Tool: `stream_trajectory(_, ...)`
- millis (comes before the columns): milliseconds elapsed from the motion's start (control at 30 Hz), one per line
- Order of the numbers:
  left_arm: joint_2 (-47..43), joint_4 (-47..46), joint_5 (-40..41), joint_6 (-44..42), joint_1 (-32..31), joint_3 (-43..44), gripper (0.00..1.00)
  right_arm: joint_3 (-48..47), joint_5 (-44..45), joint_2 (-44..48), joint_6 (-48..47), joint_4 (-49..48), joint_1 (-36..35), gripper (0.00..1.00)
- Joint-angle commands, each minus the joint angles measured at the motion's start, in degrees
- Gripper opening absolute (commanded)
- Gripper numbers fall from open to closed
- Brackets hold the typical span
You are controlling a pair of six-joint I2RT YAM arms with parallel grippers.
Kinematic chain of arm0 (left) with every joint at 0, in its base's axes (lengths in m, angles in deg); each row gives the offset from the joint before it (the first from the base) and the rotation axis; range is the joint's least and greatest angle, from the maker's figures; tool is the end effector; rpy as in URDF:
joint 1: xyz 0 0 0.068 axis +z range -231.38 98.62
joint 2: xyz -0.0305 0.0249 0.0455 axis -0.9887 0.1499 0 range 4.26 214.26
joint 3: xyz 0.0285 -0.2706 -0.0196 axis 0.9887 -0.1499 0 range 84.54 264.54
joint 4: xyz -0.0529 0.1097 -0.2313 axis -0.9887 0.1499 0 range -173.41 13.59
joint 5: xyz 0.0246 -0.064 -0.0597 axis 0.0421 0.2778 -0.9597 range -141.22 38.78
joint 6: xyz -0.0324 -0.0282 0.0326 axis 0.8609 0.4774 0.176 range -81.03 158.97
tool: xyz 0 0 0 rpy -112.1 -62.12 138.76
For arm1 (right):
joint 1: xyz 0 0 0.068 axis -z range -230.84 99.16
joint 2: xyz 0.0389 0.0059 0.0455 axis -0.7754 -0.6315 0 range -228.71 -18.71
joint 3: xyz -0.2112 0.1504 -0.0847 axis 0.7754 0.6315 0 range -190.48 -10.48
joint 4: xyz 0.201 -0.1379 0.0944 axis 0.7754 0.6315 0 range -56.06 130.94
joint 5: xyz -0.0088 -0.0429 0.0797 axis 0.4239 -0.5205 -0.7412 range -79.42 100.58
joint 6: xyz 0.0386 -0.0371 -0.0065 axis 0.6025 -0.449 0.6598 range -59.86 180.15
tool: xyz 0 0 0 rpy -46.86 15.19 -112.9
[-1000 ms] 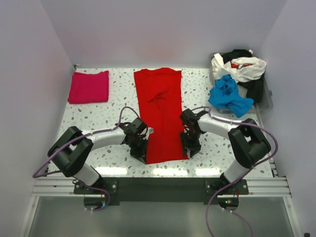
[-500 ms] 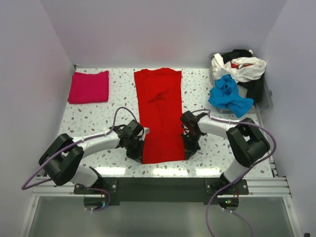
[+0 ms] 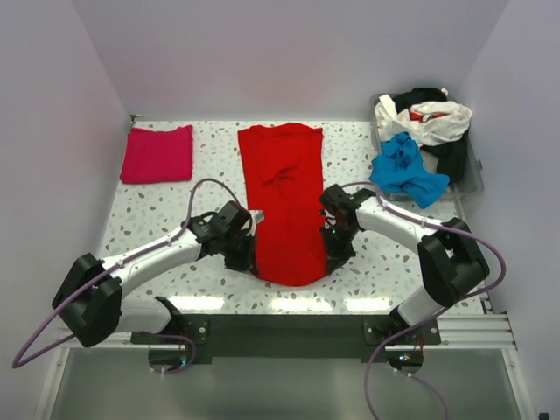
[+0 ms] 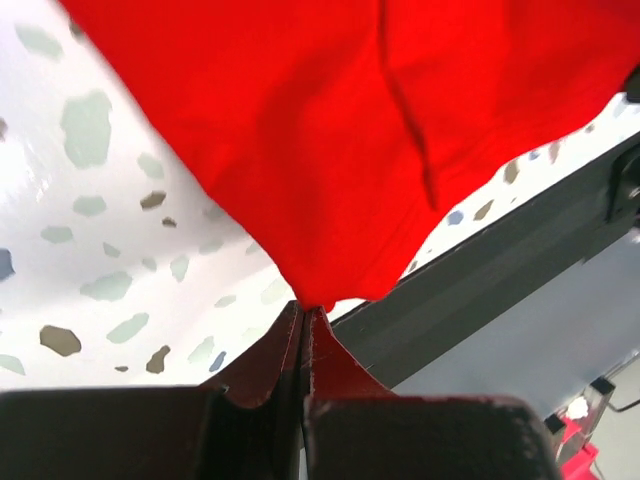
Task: Fold and stack the t-shirts
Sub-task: Fold the tshirt
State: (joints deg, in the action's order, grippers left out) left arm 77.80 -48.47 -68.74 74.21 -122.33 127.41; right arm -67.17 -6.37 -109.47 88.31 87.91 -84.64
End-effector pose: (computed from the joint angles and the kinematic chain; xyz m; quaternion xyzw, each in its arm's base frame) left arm 0.1676 -0.1596 0.1951 0.0802 0.9632 -0.2460 0.0725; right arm 0.2133 0.1552 0.1818 0.0512 -0.9876 -0.1350 0.0614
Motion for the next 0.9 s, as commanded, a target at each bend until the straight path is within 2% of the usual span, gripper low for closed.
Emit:
stream_trajectory(0, 2.0, 2.2, 2.2, 0.6, 2.3, 5.2, 0.0, -6.9, 1.7, -1.5, 1.7, 0.5, -0.1, 0.0)
stream_trajectory(167, 3.6, -1.0, 0.8, -0.1, 7.7, 7.5, 0.0, -14.1, 3.0, -6.9, 2.2, -1.9, 1.5, 0.0)
stream_trajectory(400, 11.8, -8.1, 0.1, -0.4, 14.3, 10.9, 0.0, -25.0, 4.9, -16.3, 0.2, -4.5, 5.9, 0.0)
stream_trajectory(500, 16.3, -10.9, -0.1, -1.1, 17.9, 14.5, 0.0, -30.5, 5.6, -21.5, -0.8, -4.8, 8.3, 0.0)
stream_trajectory(600, 21.5, -10.7, -0.7, -3.2, 20.5, 22.0, 0.0, -37.0, 6.7, -26.1, -2.0, -3.8, 9.8, 0.0)
stream_trajectory(733, 26.7, -10.6, -2.2, -5.4, 22.1, 27.9, 0.0, -46.5, 7.0, -31.7, -2.9, -1.9, 11.0, 0.0)
stream_trajectory(867, 31.3, -9.3, -2.7, -7.0, 23.0, 33.1, 0.0, -51.4, 6.8, -35.5, -3.1, -1.0, 11.5, 0.0)
